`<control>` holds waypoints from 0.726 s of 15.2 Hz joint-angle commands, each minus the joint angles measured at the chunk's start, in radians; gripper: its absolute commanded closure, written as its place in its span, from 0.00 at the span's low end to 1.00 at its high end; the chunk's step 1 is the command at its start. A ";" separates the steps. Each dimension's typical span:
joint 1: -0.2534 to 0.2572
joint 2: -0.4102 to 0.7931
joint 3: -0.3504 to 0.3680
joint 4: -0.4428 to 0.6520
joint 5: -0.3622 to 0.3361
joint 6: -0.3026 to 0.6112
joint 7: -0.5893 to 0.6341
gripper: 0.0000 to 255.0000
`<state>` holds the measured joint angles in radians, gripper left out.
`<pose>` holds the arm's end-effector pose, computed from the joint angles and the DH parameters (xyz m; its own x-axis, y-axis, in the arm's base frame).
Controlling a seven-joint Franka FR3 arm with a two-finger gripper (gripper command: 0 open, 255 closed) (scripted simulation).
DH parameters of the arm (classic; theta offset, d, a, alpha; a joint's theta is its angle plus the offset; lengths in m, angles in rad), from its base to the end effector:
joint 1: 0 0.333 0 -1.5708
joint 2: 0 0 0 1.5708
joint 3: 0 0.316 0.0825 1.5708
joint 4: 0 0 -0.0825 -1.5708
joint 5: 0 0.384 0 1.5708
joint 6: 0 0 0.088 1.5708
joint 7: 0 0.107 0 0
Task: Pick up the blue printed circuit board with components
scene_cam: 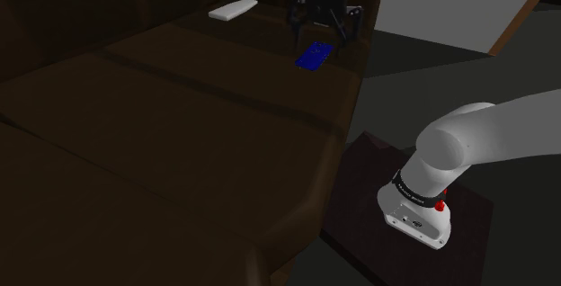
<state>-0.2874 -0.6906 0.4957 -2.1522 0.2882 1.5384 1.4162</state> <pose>0.3349 0.1585 0.6127 0.2720 -0.9621 0.0216 -0.9622 -0.2723 -0.0093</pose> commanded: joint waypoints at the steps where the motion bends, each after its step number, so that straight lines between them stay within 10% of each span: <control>1: 0.004 -0.009 0.008 -0.040 0.008 0.032 0.000 0.00; 3: 0.004 -0.009 0.008 -0.040 0.008 0.032 0.000 0.00; 4: 0.004 -0.010 0.008 -0.041 0.008 0.033 0.000 1.00; 11: 0.004 -0.008 0.008 -0.038 0.008 0.031 0.000 1.00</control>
<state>-0.2835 -0.7008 0.5027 -2.1889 0.2953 1.5677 1.4167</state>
